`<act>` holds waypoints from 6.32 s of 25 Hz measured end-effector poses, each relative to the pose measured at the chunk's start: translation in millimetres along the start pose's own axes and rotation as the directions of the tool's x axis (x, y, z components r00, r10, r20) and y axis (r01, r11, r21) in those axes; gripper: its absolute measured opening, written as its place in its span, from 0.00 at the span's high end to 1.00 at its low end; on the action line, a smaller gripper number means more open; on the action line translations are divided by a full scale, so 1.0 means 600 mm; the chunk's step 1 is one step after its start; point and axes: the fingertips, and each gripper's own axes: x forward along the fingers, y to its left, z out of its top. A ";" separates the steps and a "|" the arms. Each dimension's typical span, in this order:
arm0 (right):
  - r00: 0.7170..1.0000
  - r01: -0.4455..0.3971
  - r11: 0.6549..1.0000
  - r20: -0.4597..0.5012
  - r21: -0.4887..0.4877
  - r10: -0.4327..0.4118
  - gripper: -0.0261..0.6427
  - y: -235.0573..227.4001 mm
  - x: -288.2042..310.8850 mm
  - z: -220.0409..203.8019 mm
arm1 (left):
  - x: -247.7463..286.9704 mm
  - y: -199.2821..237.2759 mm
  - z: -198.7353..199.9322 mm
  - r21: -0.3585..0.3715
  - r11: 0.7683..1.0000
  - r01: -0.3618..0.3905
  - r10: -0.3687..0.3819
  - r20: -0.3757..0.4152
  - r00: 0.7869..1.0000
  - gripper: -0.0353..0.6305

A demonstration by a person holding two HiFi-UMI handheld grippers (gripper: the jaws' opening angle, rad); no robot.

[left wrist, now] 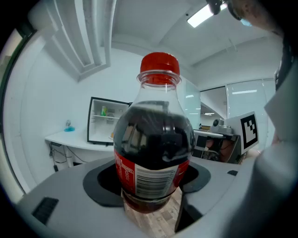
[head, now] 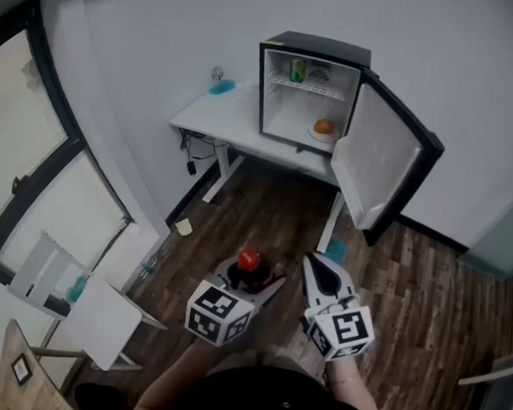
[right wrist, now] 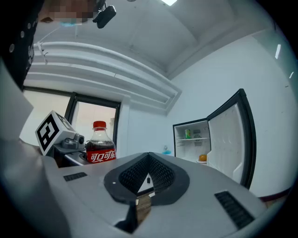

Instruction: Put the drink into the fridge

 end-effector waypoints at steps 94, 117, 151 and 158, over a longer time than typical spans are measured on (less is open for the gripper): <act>0.999 0.034 0.999 -0.028 0.018 -0.033 0.95 -0.446 0.625 -0.054 | 0.561 0.488 0.169 -0.008 0.999 0.031 -0.031 0.002 1.000 0.47; 0.975 0.216 0.975 -0.057 0.047 -0.213 0.95 -0.574 0.881 -0.063 | 0.741 0.705 0.256 0.049 0.977 0.209 -0.206 -0.061 0.977 0.47; 0.954 0.280 0.957 -0.134 0.074 -0.269 0.95 -0.645 0.926 -0.108 | 0.834 0.745 0.239 0.025 0.964 0.265 -0.261 -0.110 0.959 0.47; 0.960 0.252 0.965 -0.143 0.075 -0.240 0.95 -0.645 0.930 -0.114 | 0.836 0.743 0.240 0.010 0.970 0.241 -0.239 -0.109 0.965 0.47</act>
